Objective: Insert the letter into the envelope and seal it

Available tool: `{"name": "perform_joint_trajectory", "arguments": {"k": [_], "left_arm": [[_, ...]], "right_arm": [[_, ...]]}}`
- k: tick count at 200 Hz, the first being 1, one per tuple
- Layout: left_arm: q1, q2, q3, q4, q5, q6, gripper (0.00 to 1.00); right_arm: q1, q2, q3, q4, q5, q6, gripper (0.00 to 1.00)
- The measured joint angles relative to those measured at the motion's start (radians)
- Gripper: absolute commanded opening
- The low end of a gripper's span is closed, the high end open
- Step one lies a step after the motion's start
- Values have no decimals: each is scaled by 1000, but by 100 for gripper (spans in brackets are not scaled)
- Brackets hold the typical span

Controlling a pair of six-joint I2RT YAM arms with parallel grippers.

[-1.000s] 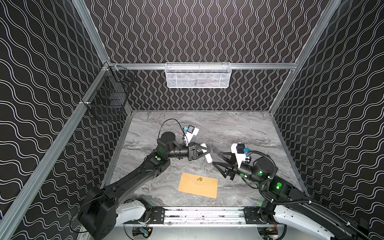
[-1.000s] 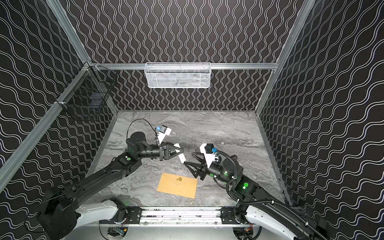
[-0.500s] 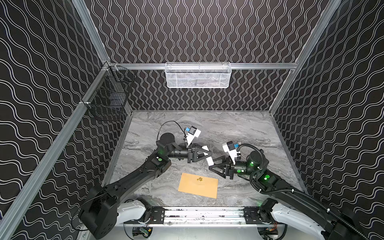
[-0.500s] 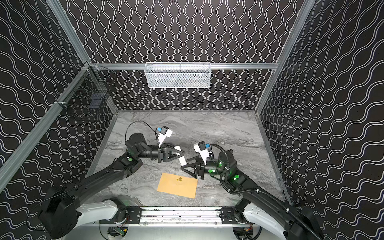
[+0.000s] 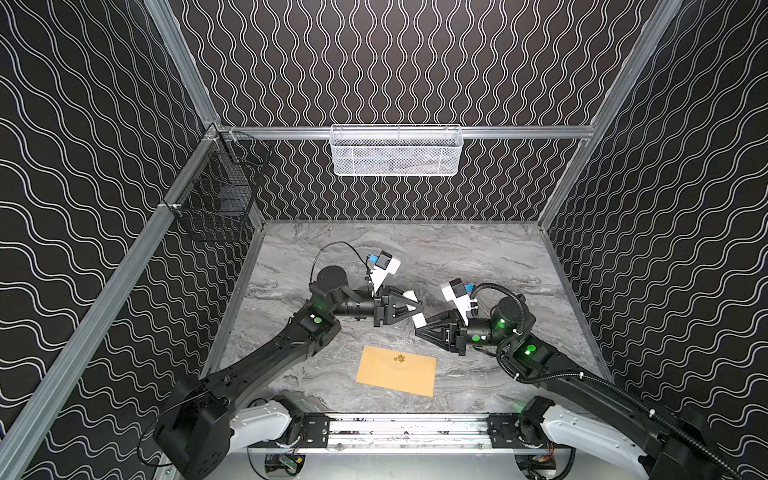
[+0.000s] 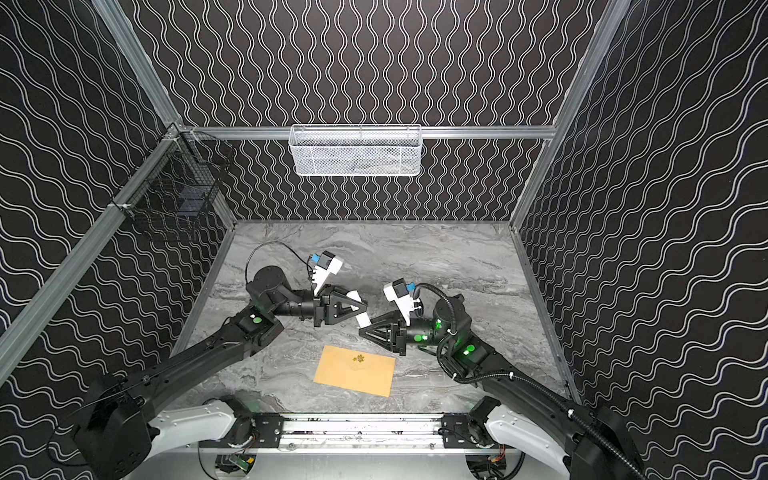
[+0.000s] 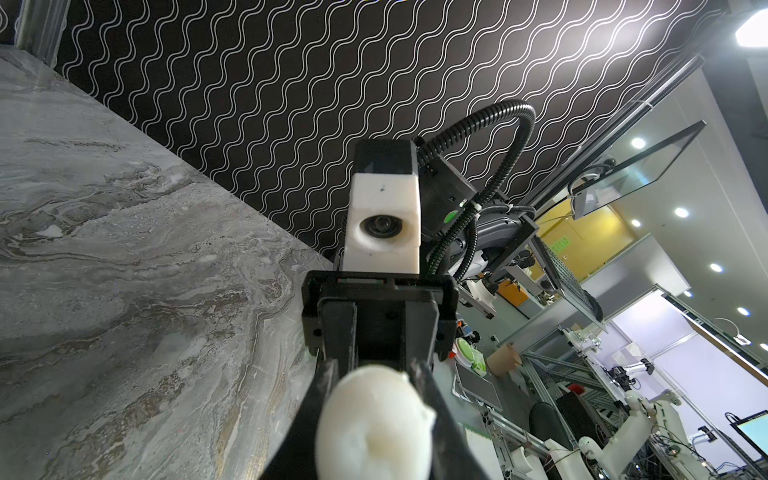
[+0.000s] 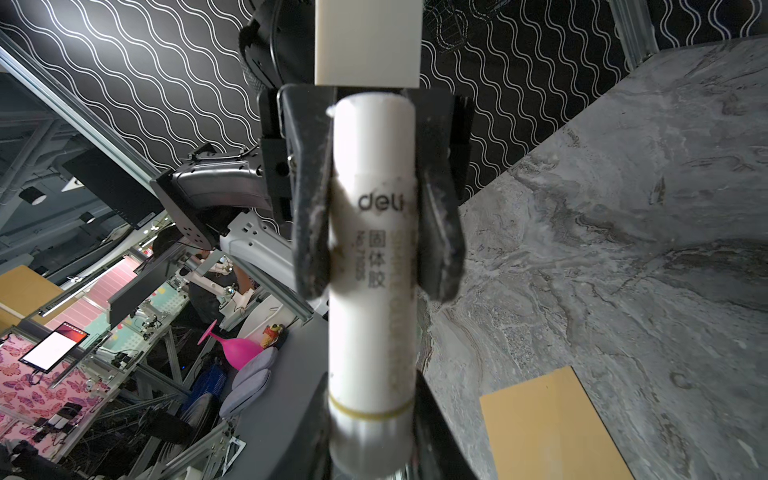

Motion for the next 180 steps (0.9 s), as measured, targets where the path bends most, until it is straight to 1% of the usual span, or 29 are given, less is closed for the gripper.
{"name": "perform_joint_trajectory", "arguments": {"k": [26,45,64,76,86,107,126,133,149,164,180], "left_arm": [[1,-12,9,-44,-27,27,0],[1,-27,18,-89,-67,50,0],[1,-37,32,-141,-105,77,0],[1,-39,38,-175,-122,87,0],[0,-38,42,-201,-136,96,0],[-1,-27,46,-226,-167,103,0],[-1,-19,50,-227,-185,103,0],[-1,-18,50,-229,-190,103,0],[0,-14,50,-229,-194,103,0],[0,-11,49,-226,-193,102,0],[3,-9,45,-233,-206,106,0]], "right_arm": [[26,-9,60,-142,77,-58,16],[75,-12,147,-328,212,-123,15],[167,-6,244,-512,435,-179,14],[250,11,306,-621,609,-205,13],[314,34,354,-700,750,-212,12],[424,103,456,-849,1008,-205,13],[525,195,554,-966,1241,-159,17],[555,228,585,-1006,1310,-139,18],[614,300,650,-1091,1456,-94,26],[642,329,676,-1131,1522,-73,35],[653,310,666,-1104,1531,-76,45]]}}
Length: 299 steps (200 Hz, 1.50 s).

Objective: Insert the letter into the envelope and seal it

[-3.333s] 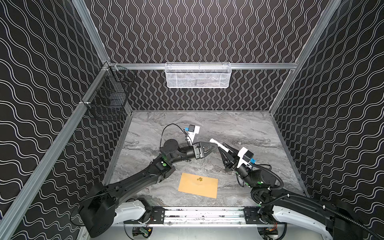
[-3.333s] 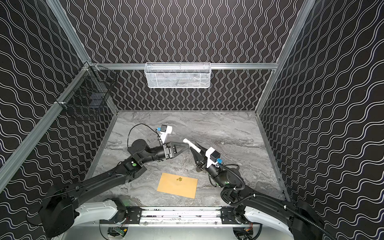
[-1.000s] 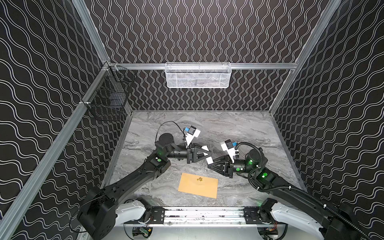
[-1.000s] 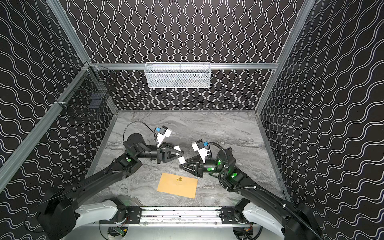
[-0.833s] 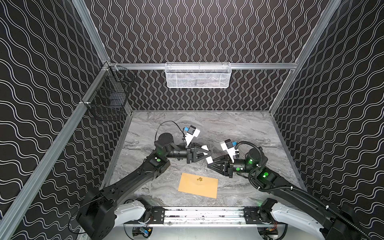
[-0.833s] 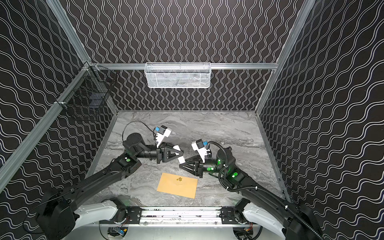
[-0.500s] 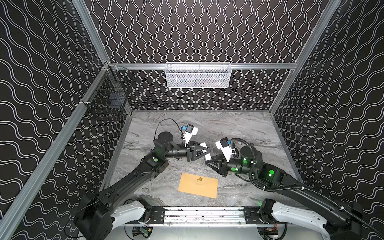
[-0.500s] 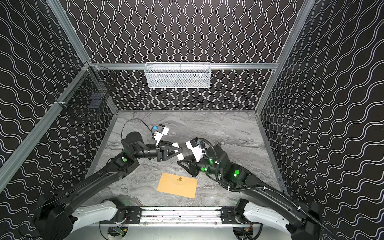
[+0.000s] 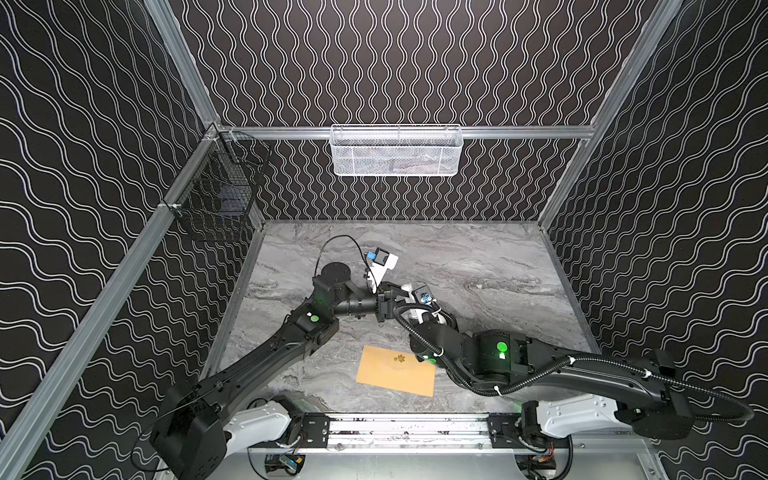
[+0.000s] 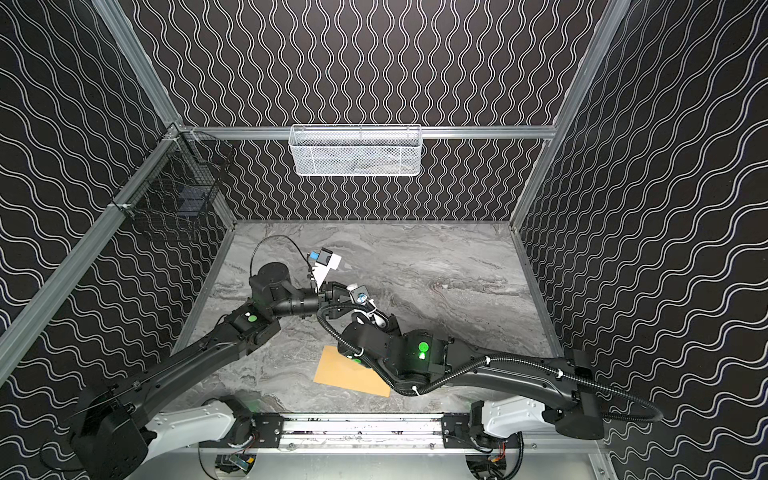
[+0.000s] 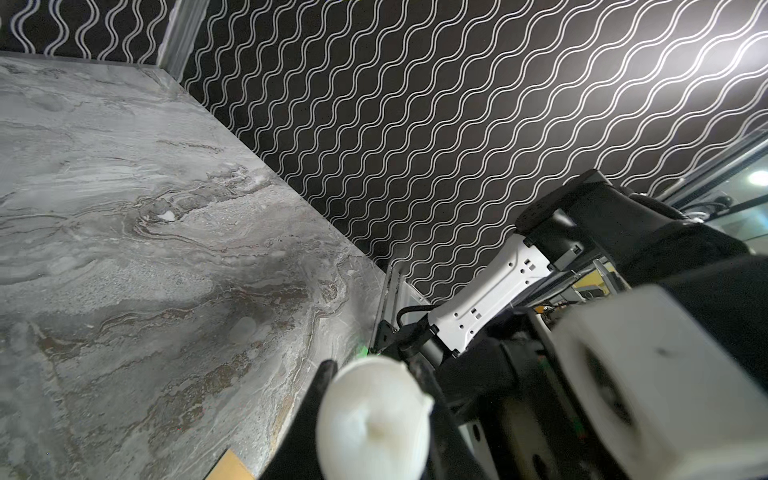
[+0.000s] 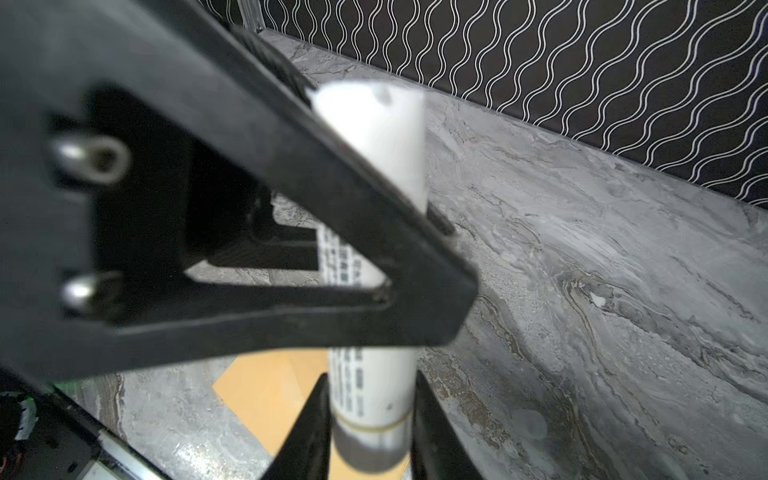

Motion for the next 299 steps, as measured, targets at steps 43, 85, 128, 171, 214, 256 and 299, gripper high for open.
{"name": "perform_joint_trajectory", "arguments": {"k": [43,85,128,171,214,256,299], "left_arm": [[16,-3,-14,-48,-26,27,0],[17,-6,-23,29,110,24,0],[17,-6,-29,166,227,-19,0],[17,2,-45,289,264,-92,0],[10,6,-57,360,266,-139,0],[8,-5,-61,367,264,-140,0],[8,-13,-61,364,264,-135,0]], "right_arm": [[-81,-266,-222,257,-262,-106,72],[-427,-484,-455,490,-824,-141,75],[-626,-496,-571,723,-1274,-55,74],[-640,-432,-588,870,-1459,-29,63],[-642,-349,-592,956,-1549,-4,51],[-642,-327,-587,991,-1570,4,39],[-640,-312,-578,1000,-1568,19,30]]}}
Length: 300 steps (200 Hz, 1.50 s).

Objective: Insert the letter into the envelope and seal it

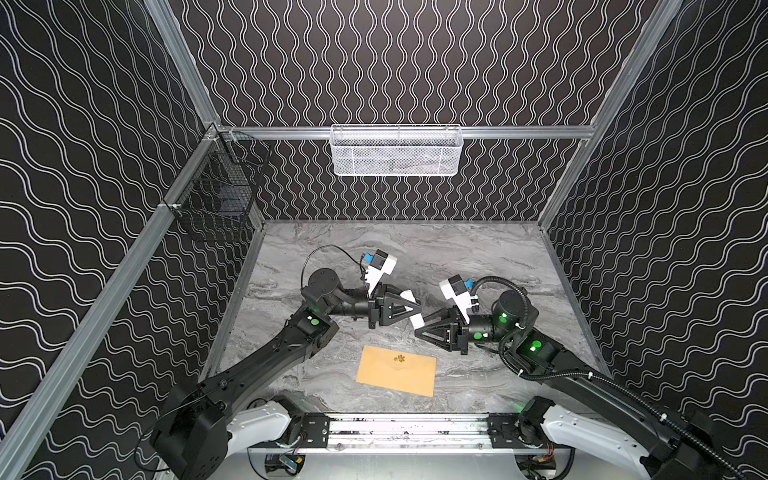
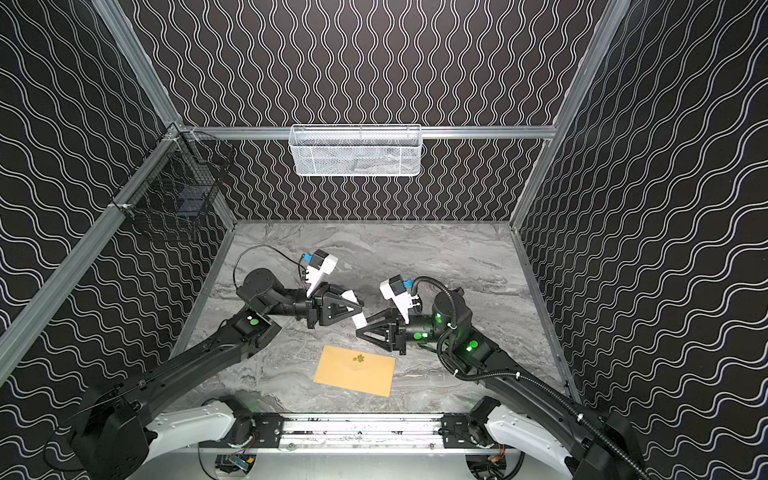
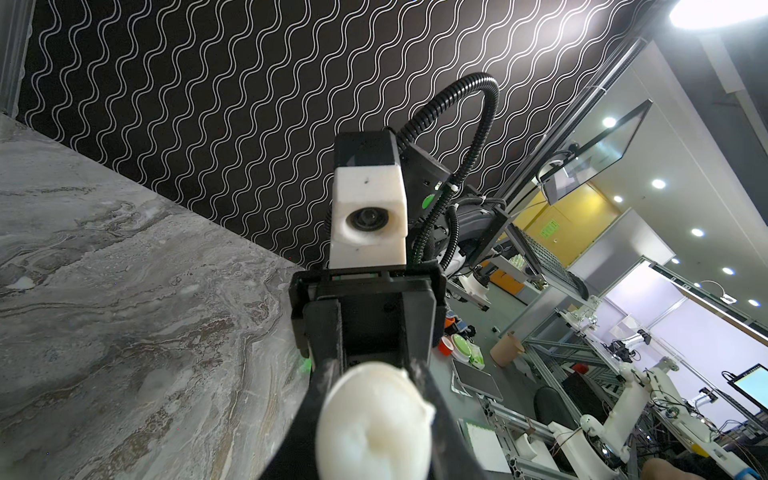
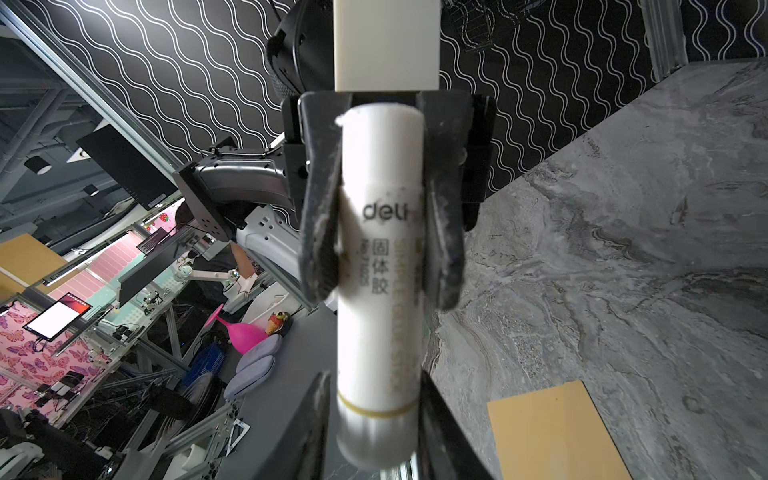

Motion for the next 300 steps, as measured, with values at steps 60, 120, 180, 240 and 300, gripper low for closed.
{"name": "perform_joint_trajectory", "arguments": {"k": [60,120,180,240,300], "left_arm": [[-1,-12,1,-13,-6,19,0],[-4,-48,34,-182,-117,113,0],[-2,-34,61,-301,-168,155,0],[1,-43,55,-324,-202,182,0],[27,-54,32,-421,-249,220,0]], "right_arm": [[12,9,19,-20,15,1,23],[100,-41,137,-322,310,-89,16],[531,108,413,-748,1216,-138,19],[686,235,507,-868,1605,-101,39],[563,-40,283,-584,1248,-183,69]]}}
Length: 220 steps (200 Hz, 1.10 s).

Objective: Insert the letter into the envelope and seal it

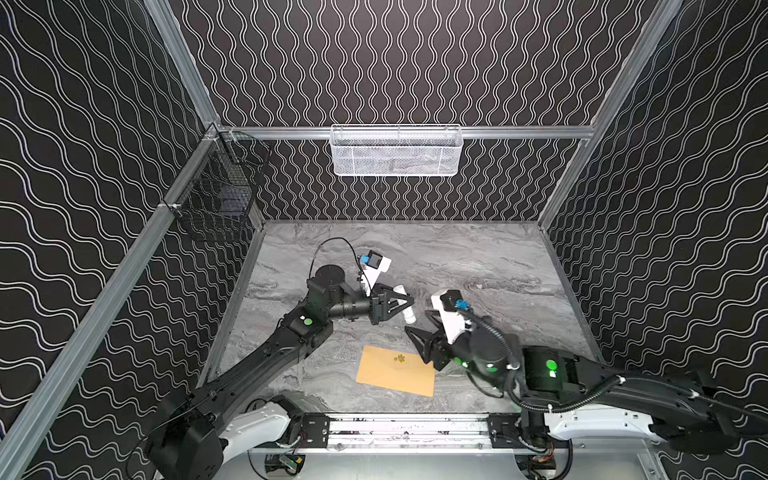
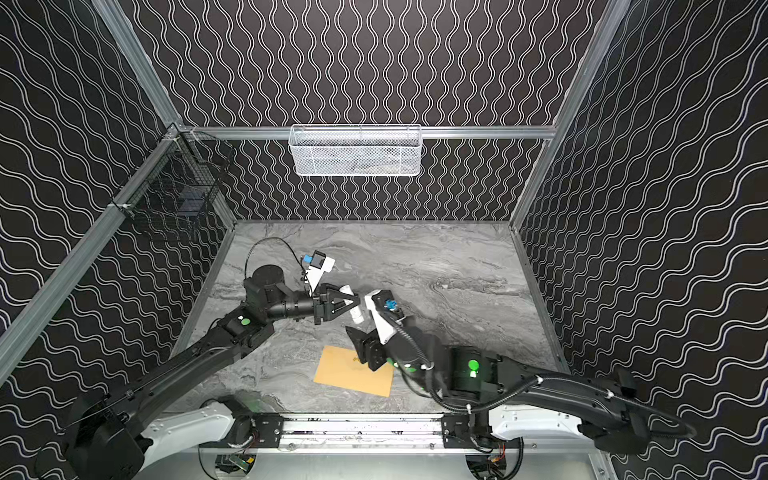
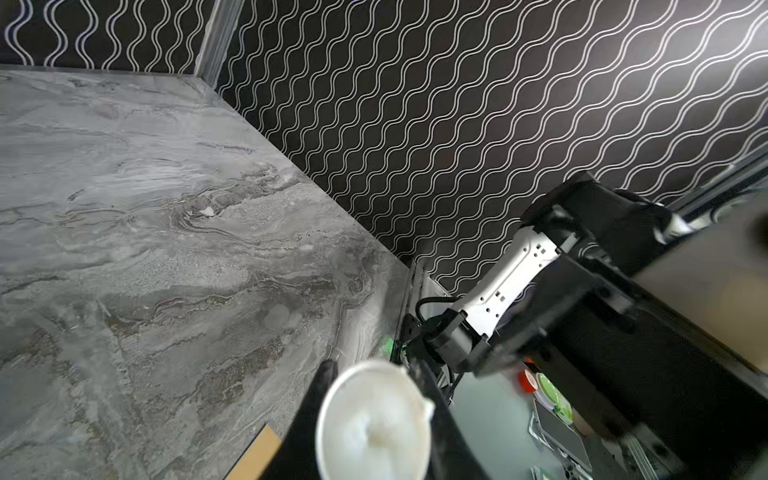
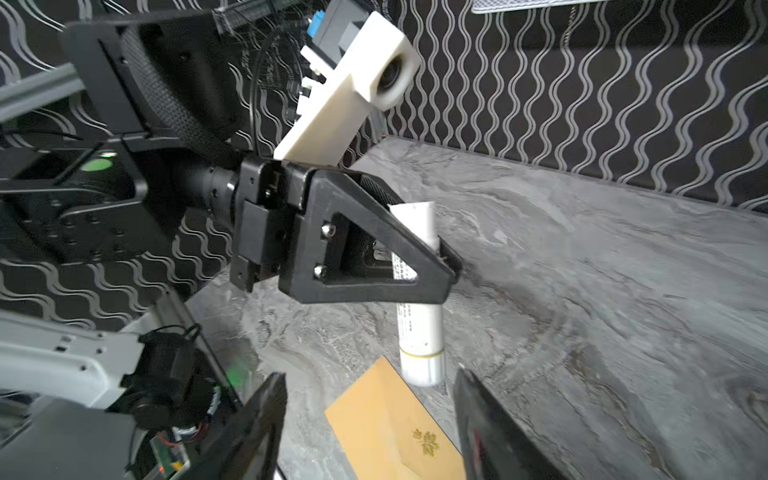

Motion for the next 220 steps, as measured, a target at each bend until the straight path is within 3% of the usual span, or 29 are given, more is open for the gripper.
{"name": "perform_joint_trajectory", "arguments": {"k": [44,82,149,220], "left_arm": [[2,0,-1,79,135,-16,0],[2,3,-23,221,242,-96,0],[2,13,-34,383,304,-195,0],[-3,12,-40,414,303,-203,0]], "right_arm": [[-343,-148,-164,137,-549,0,74],[-494,-141,-246,283,-885,33,70],[-515,3,-261,510,-1142,86,59],[-505,88,-261,647,-1231,142,35]]}}
